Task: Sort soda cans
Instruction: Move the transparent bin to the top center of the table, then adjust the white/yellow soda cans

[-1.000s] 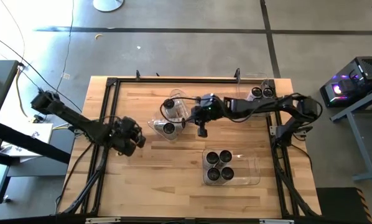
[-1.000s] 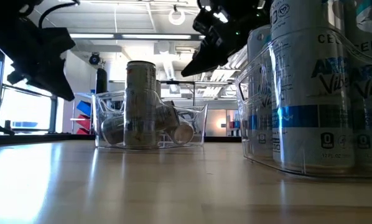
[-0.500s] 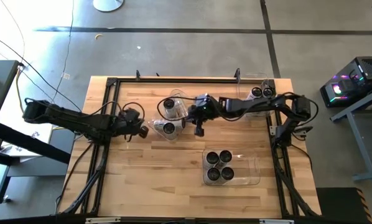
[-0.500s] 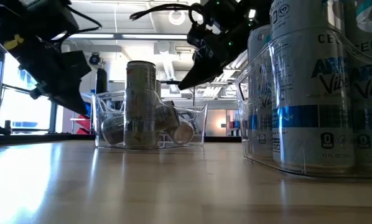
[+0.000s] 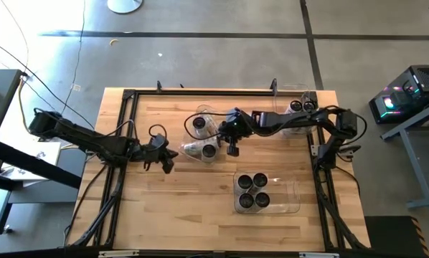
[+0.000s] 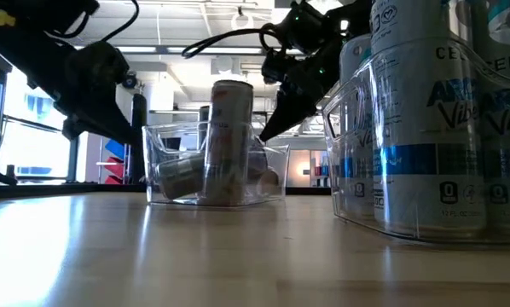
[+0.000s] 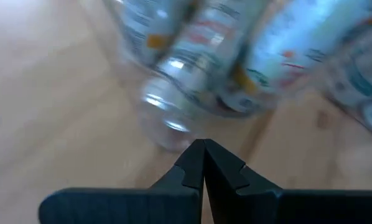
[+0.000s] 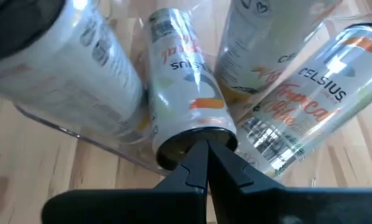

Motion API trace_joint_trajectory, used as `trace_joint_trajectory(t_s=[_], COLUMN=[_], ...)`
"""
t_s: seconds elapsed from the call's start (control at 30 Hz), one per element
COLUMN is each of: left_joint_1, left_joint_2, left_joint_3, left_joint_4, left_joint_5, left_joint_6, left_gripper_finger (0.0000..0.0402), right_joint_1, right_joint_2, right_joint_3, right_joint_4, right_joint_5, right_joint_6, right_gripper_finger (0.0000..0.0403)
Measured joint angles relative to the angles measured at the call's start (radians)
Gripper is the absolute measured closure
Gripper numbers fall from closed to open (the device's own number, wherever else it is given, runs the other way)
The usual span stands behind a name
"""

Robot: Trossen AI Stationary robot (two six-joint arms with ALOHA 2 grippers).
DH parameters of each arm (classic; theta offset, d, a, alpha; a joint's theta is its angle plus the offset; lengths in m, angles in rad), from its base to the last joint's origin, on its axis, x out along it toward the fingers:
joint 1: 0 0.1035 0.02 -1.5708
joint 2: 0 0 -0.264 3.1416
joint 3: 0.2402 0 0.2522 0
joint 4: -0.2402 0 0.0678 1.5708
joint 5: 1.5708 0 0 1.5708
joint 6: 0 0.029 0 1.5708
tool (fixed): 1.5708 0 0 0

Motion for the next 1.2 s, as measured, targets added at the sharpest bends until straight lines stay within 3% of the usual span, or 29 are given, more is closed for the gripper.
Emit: trace_joint_trajectory(t_s=[0.17, 0.5, 0.87, 1.2], left_joint_1=[-0.058, -0.056, -0.075, -0.073], left_joint_2=[0.009, 0.023, 0.21, 0.316], left_joint_3=[0.0, 0.0, 0.0, -0.002], left_joint_4=[-0.006, -0.002, 0.106, 0.196], left_joint_5=[-0.045, -0.263, -0.274, -0.289], left_joint_6=[-0.047, 0.004, 0.016, -0.02], left_gripper_finger=[0.0401, 0.0401, 0.0401, 0.0401], right_joint_1=[0.0, 0.008, 0.018, 0.02], right_joint_2=[0.0, 0.017, 0.05, 0.045], right_joint_3=[0.0, 0.0, -0.001, 0.002], right_joint_4=[-0.024, 0.023, 0.062, 0.267], right_joint_5=[0.053, 0.015, 0.006, -0.034], right_joint_6=[0.012, 0.028, 0.031, 0.03], right_gripper_finger=[0.0402, 0.0402, 0.0402, 0.0402])
